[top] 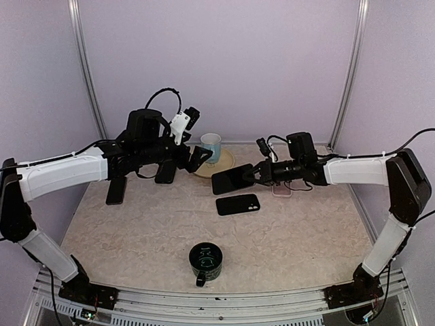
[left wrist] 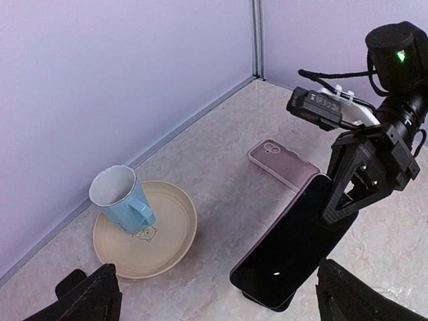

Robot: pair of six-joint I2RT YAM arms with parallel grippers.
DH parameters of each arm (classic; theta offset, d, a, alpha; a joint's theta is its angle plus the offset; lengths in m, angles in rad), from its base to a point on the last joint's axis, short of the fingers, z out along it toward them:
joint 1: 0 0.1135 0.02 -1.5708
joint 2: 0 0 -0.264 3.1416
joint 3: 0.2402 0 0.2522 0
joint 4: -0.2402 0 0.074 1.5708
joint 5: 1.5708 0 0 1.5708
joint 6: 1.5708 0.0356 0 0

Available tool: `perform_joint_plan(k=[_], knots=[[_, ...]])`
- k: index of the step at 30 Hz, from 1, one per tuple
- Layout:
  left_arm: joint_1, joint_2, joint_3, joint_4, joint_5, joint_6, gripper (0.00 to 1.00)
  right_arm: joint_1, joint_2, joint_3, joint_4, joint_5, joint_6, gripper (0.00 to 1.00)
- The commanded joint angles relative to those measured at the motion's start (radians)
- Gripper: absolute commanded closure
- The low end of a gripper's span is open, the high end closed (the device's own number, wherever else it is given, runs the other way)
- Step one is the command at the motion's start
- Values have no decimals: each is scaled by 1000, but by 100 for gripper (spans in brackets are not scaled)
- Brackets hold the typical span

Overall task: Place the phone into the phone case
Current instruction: Pass from the right arm to the left

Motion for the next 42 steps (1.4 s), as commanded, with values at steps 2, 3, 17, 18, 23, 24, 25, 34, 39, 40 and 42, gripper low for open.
perform_joint_plan(k=[2,3,17,18,23,24,25,34,39,40,42], knots=[[41,36,68,-14,18,-206,1,-27,-88,-33,65,-7,-56,100],[45,53,91,-44,26,-237,1,-31,-97,-39,73,-9,-61,100],[113,119,46,127,371,-559,1,-75,-199,-129,231,-60,-108,100],[111,116,37,147,388,-571,1,-75,-202,-133,245,-69,-106,100],[109,113,3,218,447,-628,1,-75,-224,-155,326,-102,-94,100],[109,116,1,225,456,-639,1,-75,-228,-161,342,-105,-91,100],[109,120,-5,236,469,-652,1,-75,-231,-165,359,-106,-87,100],[65,179,-2,306,527,-720,2,-75,-214,-188,519,-180,-18,100],[65,216,0,367,585,-771,4,-75,-206,-207,619,-227,33,100],[65,221,0,377,594,-779,4,-75,-206,-209,625,-230,32,100],[65,224,-5,414,617,-801,4,-75,-201,-209,628,-234,31,100]])
